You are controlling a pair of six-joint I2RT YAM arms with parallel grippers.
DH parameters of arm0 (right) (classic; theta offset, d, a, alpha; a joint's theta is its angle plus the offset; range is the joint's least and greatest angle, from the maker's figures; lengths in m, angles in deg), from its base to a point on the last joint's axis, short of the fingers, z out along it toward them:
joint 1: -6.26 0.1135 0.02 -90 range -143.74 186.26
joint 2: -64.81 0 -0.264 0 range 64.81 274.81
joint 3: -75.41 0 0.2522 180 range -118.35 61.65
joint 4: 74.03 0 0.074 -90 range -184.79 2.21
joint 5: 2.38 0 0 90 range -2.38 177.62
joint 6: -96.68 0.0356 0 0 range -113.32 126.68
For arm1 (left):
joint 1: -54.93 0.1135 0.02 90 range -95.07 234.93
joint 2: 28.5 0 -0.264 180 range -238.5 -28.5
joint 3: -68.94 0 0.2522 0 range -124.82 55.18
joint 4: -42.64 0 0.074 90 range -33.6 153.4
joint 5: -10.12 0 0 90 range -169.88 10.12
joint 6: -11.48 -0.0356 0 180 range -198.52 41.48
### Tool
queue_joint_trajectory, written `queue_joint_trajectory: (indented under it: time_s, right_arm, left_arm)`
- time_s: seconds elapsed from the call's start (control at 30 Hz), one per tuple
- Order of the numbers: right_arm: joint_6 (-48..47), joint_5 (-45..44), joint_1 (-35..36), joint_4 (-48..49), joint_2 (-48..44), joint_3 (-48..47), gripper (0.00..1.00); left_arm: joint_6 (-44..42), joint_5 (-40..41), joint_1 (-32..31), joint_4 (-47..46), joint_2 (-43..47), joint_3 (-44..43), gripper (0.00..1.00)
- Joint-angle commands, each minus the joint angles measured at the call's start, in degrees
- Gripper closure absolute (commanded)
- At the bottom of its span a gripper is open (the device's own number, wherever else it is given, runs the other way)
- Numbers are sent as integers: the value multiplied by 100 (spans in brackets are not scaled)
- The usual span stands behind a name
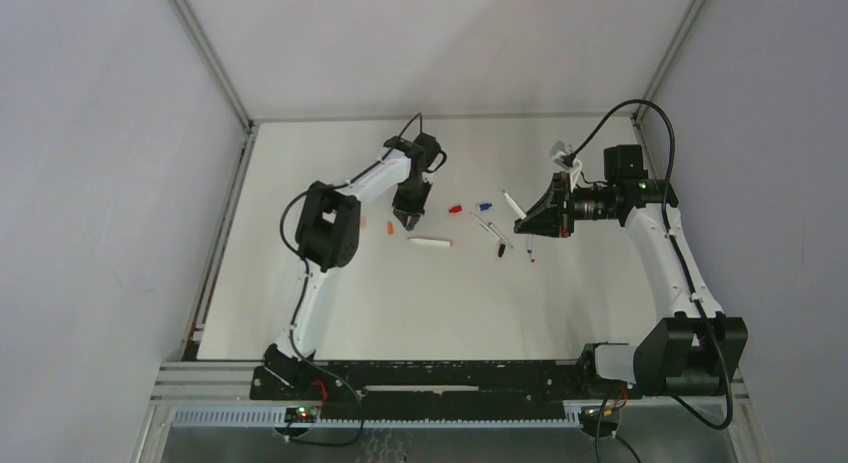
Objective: Insert the pens into the pen caps
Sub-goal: Insert the pen into the pen cap.
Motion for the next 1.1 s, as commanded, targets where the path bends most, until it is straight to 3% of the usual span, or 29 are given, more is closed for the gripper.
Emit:
queue_joint_trajectory:
  time_s: [0.0,0.5,0.8,1.07]
  right_arm:
    - [-128,150,-25,-19,-156,-158,100]
    - [-128,152,-30,-30,-164,-163,100]
    - [-128,152,-27,-25,-164,-157,100]
    - [-137,157,-27,-29,-173,-163,100]
  left_arm:
    - [-150,-12,50,67,-229,-284,71]
    - [-142,-140,101,-97,-47,-211,81]
    - [-142,-205,138,-70,-61,-336,67]
    - [-129,-380,156,-37,-170,-441,73]
